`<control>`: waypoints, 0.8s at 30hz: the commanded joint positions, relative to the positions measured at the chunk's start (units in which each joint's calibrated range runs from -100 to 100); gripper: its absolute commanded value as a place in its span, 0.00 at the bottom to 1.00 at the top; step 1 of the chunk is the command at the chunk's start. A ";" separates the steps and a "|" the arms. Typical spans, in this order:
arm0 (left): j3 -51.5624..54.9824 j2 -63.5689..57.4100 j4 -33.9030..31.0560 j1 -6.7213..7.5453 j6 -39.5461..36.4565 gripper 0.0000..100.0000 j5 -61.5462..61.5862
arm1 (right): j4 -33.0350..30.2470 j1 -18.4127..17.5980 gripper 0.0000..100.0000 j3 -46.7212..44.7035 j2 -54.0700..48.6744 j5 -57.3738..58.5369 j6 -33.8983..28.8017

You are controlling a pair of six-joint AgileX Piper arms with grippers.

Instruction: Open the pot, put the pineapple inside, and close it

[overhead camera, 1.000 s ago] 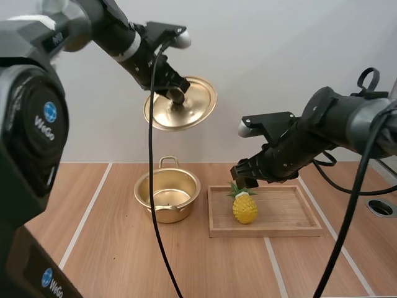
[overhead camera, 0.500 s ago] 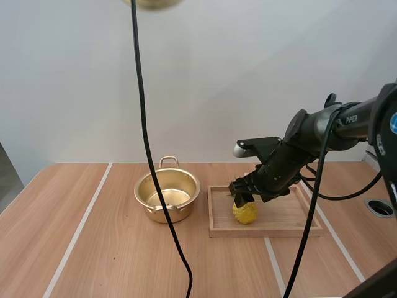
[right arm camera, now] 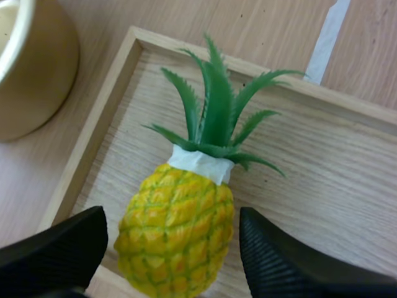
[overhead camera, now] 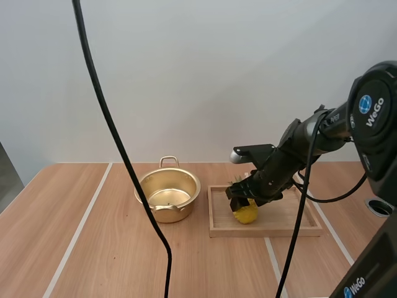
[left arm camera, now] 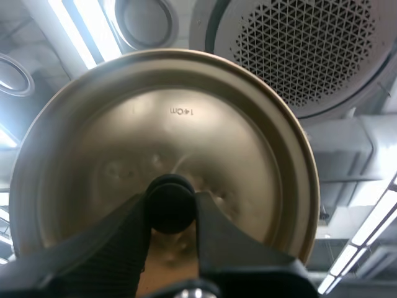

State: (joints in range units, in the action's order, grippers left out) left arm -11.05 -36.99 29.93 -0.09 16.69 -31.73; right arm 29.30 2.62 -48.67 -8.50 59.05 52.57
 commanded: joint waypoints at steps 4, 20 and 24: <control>-0.48 -1.03 -6.16 -0.04 -5.76 0.00 -1.88 | 1.23 0.15 1.00 0.69 4.26 -4.02 3.39; -0.48 -1.08 -9.35 -0.04 -6.03 0.00 5.85 | 3.60 0.15 0.00 7.23 0.42 -0.24 1.89; -0.48 -1.08 -9.35 -0.04 -5.93 0.00 6.38 | 7.94 0.15 0.00 10.64 -9.06 -3.72 4.13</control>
State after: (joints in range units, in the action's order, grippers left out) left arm -11.05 -37.71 20.88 -0.09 10.97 -25.82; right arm 34.49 2.62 -39.96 -11.91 57.45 54.96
